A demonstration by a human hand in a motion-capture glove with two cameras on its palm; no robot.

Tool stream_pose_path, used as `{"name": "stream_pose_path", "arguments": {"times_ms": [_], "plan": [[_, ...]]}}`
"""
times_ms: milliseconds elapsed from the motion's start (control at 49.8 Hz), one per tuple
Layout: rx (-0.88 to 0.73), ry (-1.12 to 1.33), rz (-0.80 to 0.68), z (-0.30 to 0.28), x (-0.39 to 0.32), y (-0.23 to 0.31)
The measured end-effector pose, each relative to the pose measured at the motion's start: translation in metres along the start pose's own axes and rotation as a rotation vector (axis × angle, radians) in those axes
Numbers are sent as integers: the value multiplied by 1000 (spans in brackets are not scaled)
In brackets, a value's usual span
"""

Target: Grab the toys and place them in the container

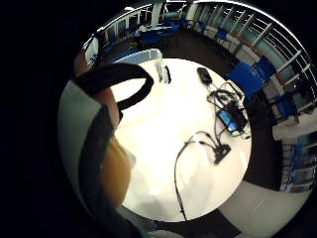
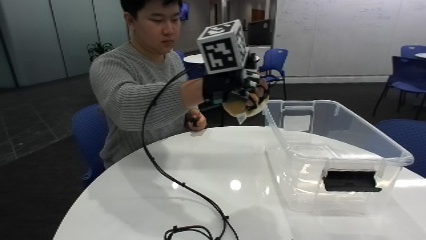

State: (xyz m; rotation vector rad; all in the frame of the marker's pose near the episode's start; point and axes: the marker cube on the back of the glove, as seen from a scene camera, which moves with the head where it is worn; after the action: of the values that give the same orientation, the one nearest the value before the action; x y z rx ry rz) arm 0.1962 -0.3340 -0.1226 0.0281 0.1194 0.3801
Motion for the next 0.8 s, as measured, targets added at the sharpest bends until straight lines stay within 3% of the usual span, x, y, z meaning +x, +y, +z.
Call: {"name": "stream_pose_path", "arguments": {"times_ms": [422, 583, 803], "plan": [[-108, 130, -98, 111, -122, -149], [-147, 95, -79, 124, -125, -163], [-413, 124, -22, 153, -108, -140]]}}
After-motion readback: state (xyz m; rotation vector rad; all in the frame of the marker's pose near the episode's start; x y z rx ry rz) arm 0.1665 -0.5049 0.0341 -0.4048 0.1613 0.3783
